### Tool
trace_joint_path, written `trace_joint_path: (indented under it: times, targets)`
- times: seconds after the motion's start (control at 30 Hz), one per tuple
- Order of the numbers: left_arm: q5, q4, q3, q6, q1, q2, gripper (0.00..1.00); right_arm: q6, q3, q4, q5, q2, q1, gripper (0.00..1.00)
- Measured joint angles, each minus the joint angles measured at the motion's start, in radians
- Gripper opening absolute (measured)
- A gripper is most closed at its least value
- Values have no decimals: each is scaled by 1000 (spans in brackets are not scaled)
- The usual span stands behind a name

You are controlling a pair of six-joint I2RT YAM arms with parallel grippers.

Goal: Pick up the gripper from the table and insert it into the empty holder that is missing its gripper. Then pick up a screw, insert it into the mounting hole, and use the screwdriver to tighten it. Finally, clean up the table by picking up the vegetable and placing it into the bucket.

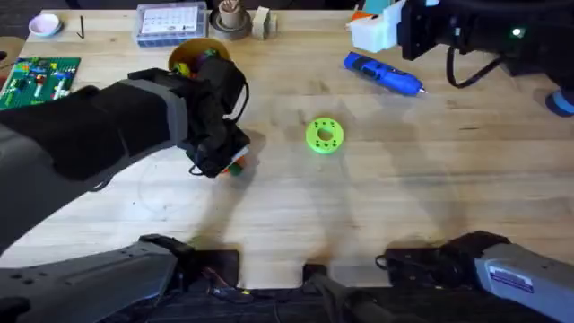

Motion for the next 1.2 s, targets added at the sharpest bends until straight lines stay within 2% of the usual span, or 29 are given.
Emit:
trace_joint_path:
  times: [0.2, 0.33, 0.43, 0.53, 0.7, 0.8, 0.9, 1.03, 1.2]
  targets:
    - [15, -67, 41, 30, 0, 1, 12, 0, 0, 0, 0, 0, 0, 838]
    - [3, -104, 148, 72, 0, -14, 11, 0, 0, 0, 0, 0, 0, 839]
    - [-34, -107, 234, 101, 0, -50, 10, 0, 0, 0, 0, 0, 0, 838]
    - [-105, -108, 309, 118, 0, -83, 10, 0, 0, 0, 0, 0, 0, 838]
    - [-290, -56, 364, 132, 0, -101, 10, 0, 0, 0, 0, 0, 0, 839]
    - [-410, 9, 364, 132, 0, -97, 10, 0, 0, 0, 0, 0, 0, 838]
    - [-496, 104, 364, 132, 1, -86, 10, 0, 0, 0, 0, 0, 0, 838]
    - [-557, 196, 364, 132, 19, -54, 10, 0, 0, 0, 0, 0, 0, 839]
    - [-581, 231, 365, 132, 52, 21, 10, 0, 0, 0, 0, 0, 0, 839]
